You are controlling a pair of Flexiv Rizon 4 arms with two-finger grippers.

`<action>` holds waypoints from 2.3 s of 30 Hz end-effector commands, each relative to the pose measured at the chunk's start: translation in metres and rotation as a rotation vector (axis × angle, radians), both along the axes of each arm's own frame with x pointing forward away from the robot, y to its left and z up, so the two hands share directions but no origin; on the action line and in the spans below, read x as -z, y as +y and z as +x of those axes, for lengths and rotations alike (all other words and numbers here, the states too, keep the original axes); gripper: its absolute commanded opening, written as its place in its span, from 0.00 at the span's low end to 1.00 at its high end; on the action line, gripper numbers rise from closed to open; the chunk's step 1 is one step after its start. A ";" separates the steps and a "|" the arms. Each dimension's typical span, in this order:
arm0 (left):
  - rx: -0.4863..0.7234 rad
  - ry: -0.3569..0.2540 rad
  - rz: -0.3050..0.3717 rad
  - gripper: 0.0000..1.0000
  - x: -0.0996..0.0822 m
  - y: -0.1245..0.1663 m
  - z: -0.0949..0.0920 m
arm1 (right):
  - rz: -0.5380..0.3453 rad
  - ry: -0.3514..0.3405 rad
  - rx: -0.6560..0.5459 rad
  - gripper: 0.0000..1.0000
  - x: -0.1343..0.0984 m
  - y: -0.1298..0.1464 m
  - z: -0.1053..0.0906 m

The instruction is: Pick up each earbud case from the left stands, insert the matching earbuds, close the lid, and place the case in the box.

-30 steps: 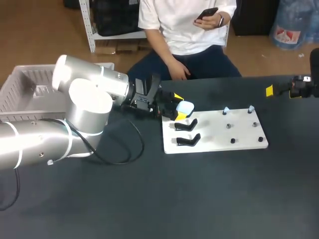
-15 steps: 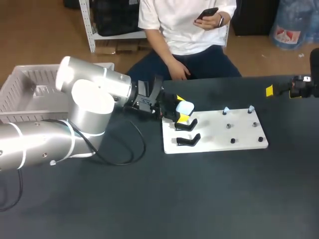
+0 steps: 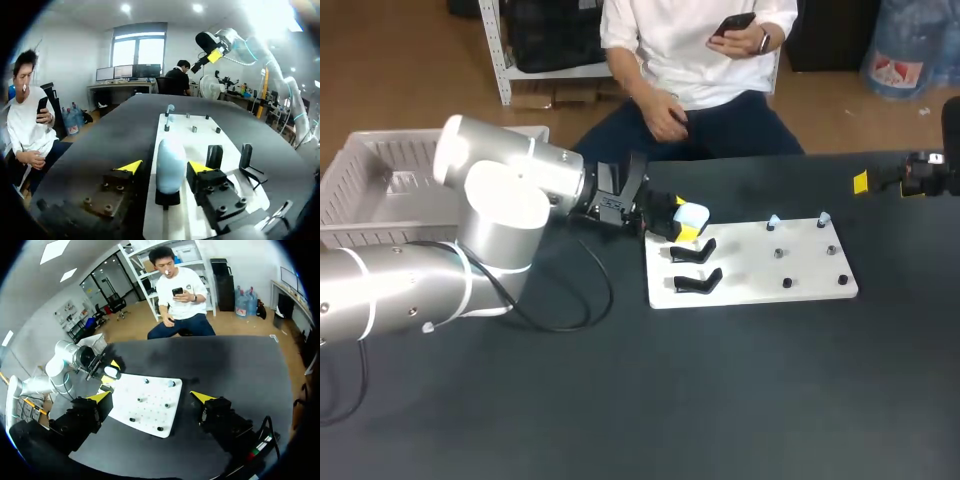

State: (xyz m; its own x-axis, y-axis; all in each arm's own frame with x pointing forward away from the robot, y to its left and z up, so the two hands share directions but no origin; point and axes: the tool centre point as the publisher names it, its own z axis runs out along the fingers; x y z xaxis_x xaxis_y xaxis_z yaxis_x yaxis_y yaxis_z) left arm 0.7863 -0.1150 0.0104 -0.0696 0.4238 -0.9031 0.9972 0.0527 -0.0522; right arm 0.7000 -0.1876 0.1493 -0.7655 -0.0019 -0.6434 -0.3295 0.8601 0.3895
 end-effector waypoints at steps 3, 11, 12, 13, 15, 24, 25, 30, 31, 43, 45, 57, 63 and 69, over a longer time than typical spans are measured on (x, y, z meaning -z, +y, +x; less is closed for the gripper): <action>-0.002 -0.002 -0.009 0.52 0.002 0.002 0.001 | -0.002 0.001 0.002 1.00 -0.001 0.001 0.000; 0.000 -0.001 -0.015 0.53 0.001 0.002 0.001 | -0.002 0.001 0.002 1.00 -0.001 0.001 0.000; 0.000 -0.001 -0.015 0.53 0.001 0.002 0.001 | -0.002 0.001 0.002 1.00 -0.001 0.001 0.000; 0.001 0.000 -0.017 0.53 0.001 0.002 0.001 | -0.002 0.001 0.002 1.00 -0.001 0.001 0.000; 0.006 0.000 -0.024 0.53 0.000 0.002 0.002 | -0.002 0.001 0.002 1.00 -0.001 0.001 0.000; 0.011 -0.001 -0.021 0.53 -0.001 0.002 0.002 | -0.002 0.001 0.002 1.00 -0.001 0.001 0.000; 0.010 0.000 -0.022 0.51 0.000 0.002 0.002 | -0.002 0.001 0.002 1.00 -0.001 0.001 0.000; 0.007 0.001 -0.025 0.39 0.000 0.002 0.002 | -0.002 0.001 0.002 1.00 -0.001 0.001 0.000; 0.007 0.001 -0.026 0.38 0.000 0.003 0.002 | -0.002 0.001 0.002 1.00 -0.001 0.001 0.000; 0.014 0.003 -0.026 0.06 -0.001 0.003 0.001 | -0.002 0.001 0.002 1.00 -0.001 0.001 0.000; 0.015 0.002 -0.026 0.00 -0.001 0.003 0.000 | -0.002 0.001 0.002 1.00 -0.001 0.001 0.000; -0.007 -0.029 -0.040 0.00 -0.025 0.011 -0.007 | -0.002 0.001 0.002 1.00 -0.001 0.001 0.000; -0.012 -0.060 -0.018 0.00 -0.046 0.013 -0.011 | -0.002 0.001 0.002 1.00 -0.001 0.001 0.000; -0.052 -0.103 -0.025 0.00 -0.066 0.014 -0.018 | -0.002 0.001 0.002 1.00 -0.001 0.001 0.000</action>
State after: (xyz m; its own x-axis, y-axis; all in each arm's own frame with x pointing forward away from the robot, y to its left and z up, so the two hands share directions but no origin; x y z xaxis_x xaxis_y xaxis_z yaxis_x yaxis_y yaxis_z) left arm 0.7829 -0.1043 0.0677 0.0011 0.4015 -0.9159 0.9987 0.0465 0.0216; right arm 0.7000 -0.1876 0.1493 -0.7655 -0.0019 -0.6434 -0.3295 0.8601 0.3895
